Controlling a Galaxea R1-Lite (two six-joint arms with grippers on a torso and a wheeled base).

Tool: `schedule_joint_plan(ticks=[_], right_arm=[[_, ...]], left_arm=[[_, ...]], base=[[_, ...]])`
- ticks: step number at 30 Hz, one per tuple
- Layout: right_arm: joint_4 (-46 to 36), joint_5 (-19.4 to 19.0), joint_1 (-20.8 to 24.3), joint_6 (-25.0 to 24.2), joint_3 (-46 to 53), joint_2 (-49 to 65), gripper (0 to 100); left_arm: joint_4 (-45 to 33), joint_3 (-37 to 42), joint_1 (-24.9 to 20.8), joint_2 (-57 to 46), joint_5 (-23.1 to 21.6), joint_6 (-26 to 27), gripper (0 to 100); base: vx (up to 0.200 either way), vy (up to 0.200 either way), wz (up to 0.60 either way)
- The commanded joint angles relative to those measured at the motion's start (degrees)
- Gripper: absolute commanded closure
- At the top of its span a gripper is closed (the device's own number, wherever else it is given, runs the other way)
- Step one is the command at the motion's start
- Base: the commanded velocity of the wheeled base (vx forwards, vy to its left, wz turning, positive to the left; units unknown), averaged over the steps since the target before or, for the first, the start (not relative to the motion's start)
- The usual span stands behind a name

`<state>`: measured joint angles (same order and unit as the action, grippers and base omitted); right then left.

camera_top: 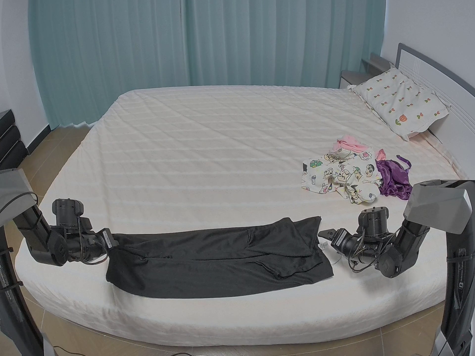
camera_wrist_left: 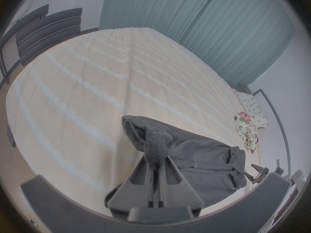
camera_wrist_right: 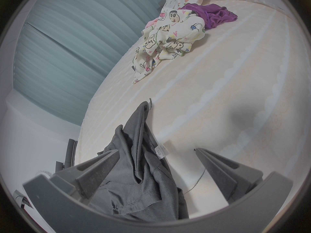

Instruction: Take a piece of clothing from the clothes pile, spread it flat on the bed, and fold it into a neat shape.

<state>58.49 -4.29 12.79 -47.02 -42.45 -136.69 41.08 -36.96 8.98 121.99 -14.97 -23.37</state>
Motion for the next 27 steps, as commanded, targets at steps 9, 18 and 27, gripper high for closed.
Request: schedule_joint_plan(ticks=[9, 18, 27], right_arm=[[0.0, -0.4, -0.9, 0.0, -0.3, 0.6, 0], [0.0, -0.4, -1.6, 0.0, -0.5, 0.6, 0], [0.1, -0.4, -1.7, 0.0, -0.4, 0.6, 0]], left_arm=[[-1.8, -0.7, -10.9, -2.6, 7.5, -6.1, 100], [-2.8, -2.3, -15.3, -2.5, 11.3, -8.0, 100], [-10.1, -7.2, -20.9, -2.4, 12.6, -12.6, 100]], base=[[0.000, -0.200, 0.00], [0.000, -0.200, 0.00], [0.000, -0.200, 0.00]])
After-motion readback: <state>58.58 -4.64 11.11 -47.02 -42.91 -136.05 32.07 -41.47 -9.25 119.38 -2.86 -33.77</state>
